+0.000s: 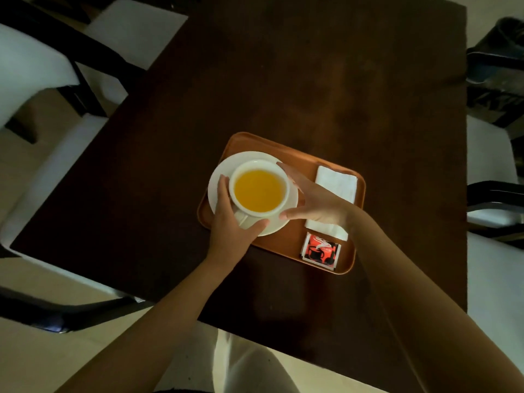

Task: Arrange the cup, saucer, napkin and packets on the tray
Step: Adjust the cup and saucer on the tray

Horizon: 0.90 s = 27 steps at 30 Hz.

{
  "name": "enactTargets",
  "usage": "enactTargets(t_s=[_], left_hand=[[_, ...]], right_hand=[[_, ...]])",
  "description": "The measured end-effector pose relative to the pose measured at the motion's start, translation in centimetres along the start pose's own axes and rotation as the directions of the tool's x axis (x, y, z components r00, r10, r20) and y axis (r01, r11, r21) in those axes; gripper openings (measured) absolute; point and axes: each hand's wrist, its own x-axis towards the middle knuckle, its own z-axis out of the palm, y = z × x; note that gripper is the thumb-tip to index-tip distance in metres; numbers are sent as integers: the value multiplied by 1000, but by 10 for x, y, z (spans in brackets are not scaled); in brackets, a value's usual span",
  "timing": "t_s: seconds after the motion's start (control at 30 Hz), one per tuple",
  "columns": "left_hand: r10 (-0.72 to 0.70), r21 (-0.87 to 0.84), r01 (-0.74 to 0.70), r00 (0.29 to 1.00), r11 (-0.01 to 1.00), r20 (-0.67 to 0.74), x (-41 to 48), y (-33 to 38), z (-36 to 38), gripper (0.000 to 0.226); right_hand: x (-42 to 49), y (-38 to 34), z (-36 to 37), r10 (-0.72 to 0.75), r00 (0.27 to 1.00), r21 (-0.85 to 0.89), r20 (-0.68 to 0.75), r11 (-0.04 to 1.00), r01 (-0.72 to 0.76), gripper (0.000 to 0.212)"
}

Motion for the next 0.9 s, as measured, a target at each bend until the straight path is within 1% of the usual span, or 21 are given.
enactTargets(t_s=[0.07, 0.17, 0.27, 0.37, 0.47, 0.53, 0.63, 0.77, 0.83, 0.9], left_hand=[[15, 11, -15, 1000, 1000, 2, 3, -1, -1, 101], [21, 10, -21, 1000, 1000, 12, 7, -6, -5, 95], [38, -5, -37, 998, 999, 52, 15, -8, -10, 91], [73, 11, -75, 987, 997, 146, 25, -12, -18, 90], [88, -25, -84, 952, 996, 292, 42, -13, -32, 90], [137, -62, -122, 903, 991, 406, 56, -11, -42, 87], [208, -23, -233, 815, 972, 541, 79, -4, -51, 86], [217, -12, -297, 669, 955, 711, 106, 6, -59, 88], [205, -4, -319, 599, 948, 774, 116, 10, -61, 90], [199, 3, -347, 546, 938, 814, 124, 14, -61, 91]], right_hand=[[2, -3, 2, -33, 999, 8, -27, 999, 33, 84], [2, -4, 8, -53, 996, 42, -65, 998, 56, 85], [1, -3, 15, -72, 991, 94, -112, 992, 83, 81], [-1, 1, 25, -60, 976, 121, -211, 989, 87, 83], [-4, 5, 39, -43, 936, 117, -350, 989, 89, 83], [-6, 3, 52, -20, 896, 131, -444, 988, 87, 82], [-9, 0, 70, 10, 812, 154, -583, 983, 99, 82], [-10, -7, 92, 89, 698, 199, -710, 977, 78, 87], [-9, -12, 102, 131, 644, 228, -753, 971, 69, 87], [-6, -15, 110, 159, 594, 247, -789, 966, 70, 87]])
